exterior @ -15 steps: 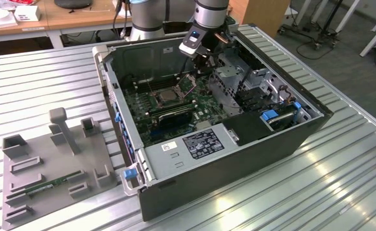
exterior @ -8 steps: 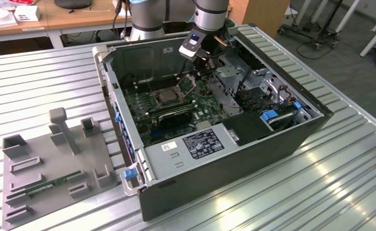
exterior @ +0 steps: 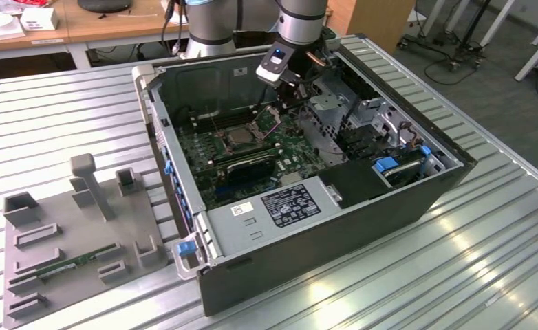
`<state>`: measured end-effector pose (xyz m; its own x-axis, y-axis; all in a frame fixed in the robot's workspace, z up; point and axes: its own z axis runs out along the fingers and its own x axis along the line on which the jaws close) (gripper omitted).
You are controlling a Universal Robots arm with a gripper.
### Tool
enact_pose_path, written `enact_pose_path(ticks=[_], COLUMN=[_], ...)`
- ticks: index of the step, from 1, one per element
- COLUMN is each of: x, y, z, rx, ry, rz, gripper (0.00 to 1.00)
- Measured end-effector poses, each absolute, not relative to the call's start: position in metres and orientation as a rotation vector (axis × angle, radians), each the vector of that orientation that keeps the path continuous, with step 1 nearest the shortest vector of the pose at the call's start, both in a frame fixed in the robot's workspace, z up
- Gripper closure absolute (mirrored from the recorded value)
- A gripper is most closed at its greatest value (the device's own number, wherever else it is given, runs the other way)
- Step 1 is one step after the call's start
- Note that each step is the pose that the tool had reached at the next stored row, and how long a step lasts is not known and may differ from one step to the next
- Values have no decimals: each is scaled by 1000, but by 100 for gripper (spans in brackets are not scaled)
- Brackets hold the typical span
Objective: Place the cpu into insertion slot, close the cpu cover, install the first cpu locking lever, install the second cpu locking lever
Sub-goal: 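Close the cpu cover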
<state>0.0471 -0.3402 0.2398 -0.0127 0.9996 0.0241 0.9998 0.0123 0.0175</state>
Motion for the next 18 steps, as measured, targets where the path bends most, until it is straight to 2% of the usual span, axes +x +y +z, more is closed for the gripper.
enact_pose_path(ticks=[18], x=[28], y=[-340], z=[239], rx=[-2204], ry=[-2232], rz=[-47], gripper=[89])
